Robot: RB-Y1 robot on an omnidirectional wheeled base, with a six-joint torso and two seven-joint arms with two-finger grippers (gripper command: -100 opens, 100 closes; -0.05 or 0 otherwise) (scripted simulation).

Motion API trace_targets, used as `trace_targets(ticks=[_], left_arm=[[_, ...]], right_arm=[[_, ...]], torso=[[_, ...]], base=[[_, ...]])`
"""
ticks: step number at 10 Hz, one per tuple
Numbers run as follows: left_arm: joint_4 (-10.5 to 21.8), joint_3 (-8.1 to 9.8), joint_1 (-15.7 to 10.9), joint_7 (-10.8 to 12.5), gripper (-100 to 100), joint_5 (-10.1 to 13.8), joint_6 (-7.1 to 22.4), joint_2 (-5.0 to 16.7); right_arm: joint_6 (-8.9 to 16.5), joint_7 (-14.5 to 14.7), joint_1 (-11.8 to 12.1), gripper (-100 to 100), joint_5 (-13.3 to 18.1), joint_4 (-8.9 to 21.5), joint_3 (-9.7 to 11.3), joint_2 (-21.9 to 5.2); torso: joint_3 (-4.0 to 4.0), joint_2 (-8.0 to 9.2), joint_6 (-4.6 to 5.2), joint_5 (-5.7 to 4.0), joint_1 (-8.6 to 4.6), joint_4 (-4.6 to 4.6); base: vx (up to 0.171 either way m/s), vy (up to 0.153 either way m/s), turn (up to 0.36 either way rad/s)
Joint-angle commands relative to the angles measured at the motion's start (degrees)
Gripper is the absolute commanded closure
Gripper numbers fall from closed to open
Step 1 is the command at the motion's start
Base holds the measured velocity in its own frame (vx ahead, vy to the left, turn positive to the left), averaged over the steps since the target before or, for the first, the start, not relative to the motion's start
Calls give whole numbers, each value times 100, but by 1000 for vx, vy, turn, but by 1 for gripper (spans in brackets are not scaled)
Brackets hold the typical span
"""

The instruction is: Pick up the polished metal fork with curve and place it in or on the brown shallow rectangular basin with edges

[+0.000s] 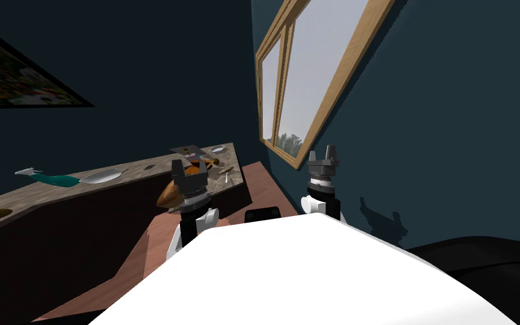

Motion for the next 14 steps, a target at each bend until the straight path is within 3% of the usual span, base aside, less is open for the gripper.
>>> trace_targets(ticks=[1,6,7,11,14], left_arm=[[25,27,84,-83,-100,49,94,216],[146,76,452,-403,-100,349,500,982],[146,76,452,-403,-100,349,500,1024],[262,49,765,-632,-100,681,843,1716],[310,30,876,-708,-100,817,968,2054]], right_arm=[[0,0,0,0,0,0,0,0],[0,0,-2,0,0,0,1,1],[0,0,-2,0,0,0,1,1],[0,0,-1,0,0,0,1,1],[0,0,-1,0,0,0,1,1]], torso=[[0,0,0,0,0,0],[32,55,1,-9,-36,13],[33,56,1,-7,-32,13],[20,33,0,-6,-24,8],[17,29,1,-4,-17,7]], base=[[-55,-34,-48],[-125,-85,-54],[-97,-56,-20],[-82,-73,-47],[-53,-43,-26]])
